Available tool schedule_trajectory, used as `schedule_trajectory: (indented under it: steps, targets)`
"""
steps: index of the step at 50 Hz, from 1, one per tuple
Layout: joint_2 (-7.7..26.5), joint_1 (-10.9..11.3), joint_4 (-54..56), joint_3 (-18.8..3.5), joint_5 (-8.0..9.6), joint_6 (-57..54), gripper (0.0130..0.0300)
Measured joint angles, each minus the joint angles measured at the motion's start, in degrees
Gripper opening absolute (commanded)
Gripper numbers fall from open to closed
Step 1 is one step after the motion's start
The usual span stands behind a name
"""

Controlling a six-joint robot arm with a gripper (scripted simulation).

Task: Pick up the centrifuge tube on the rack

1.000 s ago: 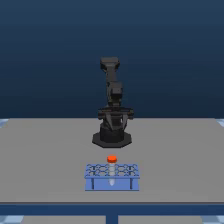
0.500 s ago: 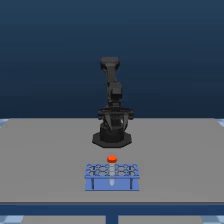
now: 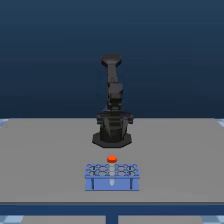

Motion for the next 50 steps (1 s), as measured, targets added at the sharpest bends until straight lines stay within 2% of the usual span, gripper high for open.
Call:
schedule_trajectory:
  steps: [17,31,41,50]
  targets:
    - [11.3,-1.5,0.2,-8.1,0.23,0.6,0.0300]
    - [17.6,-2.2,2.4,-13.9,1.83,-0.9,0.0300]
    - [20.1,-2.5,3.8,-16.3,2.86,-2.1,0.0300]
    - [21.0,-2.6,4.3,-17.0,3.18,-2.6,0.0300]
